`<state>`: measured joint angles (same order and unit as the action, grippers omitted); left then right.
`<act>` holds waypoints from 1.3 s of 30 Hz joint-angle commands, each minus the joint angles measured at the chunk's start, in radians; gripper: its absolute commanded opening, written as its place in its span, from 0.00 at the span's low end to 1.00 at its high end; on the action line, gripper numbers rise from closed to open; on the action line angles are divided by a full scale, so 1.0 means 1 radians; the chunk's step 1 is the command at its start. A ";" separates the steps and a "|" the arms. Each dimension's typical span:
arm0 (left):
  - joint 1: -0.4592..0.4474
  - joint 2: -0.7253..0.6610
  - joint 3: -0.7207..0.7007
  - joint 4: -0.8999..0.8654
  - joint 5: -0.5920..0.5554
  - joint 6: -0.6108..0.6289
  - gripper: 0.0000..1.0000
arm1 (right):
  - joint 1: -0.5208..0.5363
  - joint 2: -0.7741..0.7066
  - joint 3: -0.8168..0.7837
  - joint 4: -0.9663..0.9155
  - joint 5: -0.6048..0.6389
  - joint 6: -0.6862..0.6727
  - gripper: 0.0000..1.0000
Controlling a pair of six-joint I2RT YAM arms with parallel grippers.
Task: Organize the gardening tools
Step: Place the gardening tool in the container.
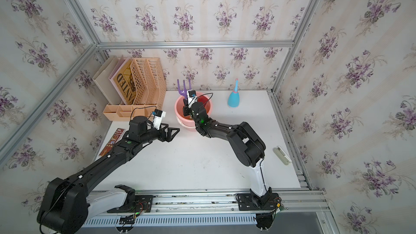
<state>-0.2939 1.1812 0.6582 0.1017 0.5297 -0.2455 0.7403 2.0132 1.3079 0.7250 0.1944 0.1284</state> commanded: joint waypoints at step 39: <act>0.000 -0.002 0.025 -0.017 0.007 0.028 0.99 | -0.001 -0.018 -0.021 -0.164 -0.038 0.037 0.10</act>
<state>-0.2943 1.1816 0.6788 0.0860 0.5301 -0.2340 0.7395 1.9942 1.2957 0.6018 0.1616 0.1646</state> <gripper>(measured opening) 0.990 0.213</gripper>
